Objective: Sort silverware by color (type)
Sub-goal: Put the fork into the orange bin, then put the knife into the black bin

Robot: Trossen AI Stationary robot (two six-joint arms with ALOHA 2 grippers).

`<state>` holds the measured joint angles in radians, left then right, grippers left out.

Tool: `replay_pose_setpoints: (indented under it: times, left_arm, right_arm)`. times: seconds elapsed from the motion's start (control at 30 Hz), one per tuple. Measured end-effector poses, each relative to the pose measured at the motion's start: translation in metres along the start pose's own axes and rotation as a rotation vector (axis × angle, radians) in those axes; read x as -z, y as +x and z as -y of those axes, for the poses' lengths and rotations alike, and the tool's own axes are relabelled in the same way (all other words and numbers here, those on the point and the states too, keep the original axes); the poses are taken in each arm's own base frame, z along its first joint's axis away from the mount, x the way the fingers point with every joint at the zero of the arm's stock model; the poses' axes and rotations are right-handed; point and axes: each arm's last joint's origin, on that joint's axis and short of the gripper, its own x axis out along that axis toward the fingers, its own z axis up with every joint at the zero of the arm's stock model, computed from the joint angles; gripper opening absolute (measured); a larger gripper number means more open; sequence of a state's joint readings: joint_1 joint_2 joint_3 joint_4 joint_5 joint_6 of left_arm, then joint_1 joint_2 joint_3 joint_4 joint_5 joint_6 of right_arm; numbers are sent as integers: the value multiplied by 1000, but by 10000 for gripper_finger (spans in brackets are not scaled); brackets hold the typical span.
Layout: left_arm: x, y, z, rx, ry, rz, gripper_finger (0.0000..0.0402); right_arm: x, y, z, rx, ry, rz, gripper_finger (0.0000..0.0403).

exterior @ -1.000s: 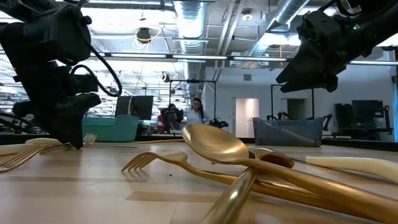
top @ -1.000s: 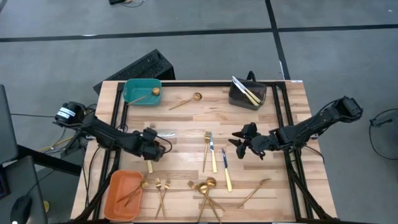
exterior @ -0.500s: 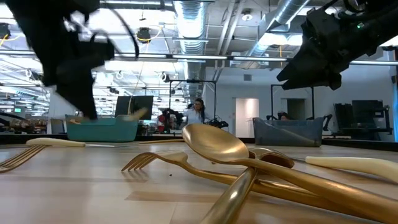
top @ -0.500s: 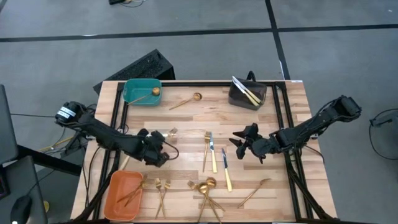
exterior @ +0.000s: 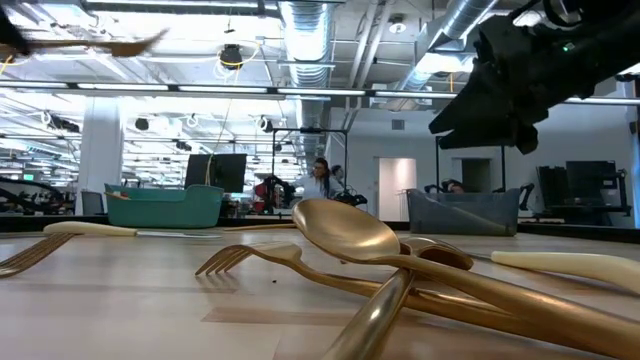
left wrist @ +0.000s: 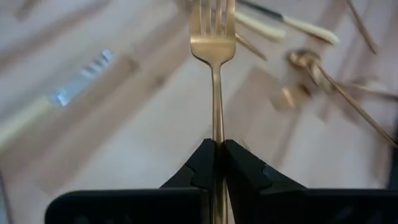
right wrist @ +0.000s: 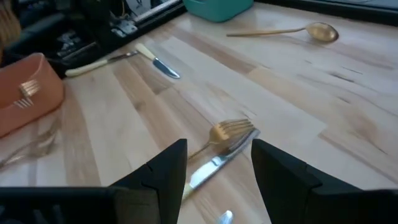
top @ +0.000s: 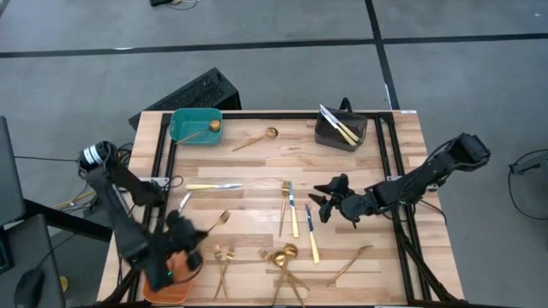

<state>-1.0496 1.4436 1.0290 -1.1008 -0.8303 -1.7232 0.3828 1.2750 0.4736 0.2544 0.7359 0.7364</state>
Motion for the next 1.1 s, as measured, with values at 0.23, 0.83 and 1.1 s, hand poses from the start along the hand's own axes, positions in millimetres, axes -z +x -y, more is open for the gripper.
replay_pose_setpoints:
  times: [0.23, 0.83, 1.1]
  left_arm:
    - [53, -24, -1, 65, -40, -33, 11]
    - [70, -21, -10, -33, 14, 22, 96]
    - [28, 9, -14, -252, 175, 108, 109]
  right_arm:
    - [0, 1, -3, -24, 22, 15, 205]
    - [-5, 1, -9, -52, 31, 8, 205]
    - [-5, 1, -9, -54, 33, 8, 205]
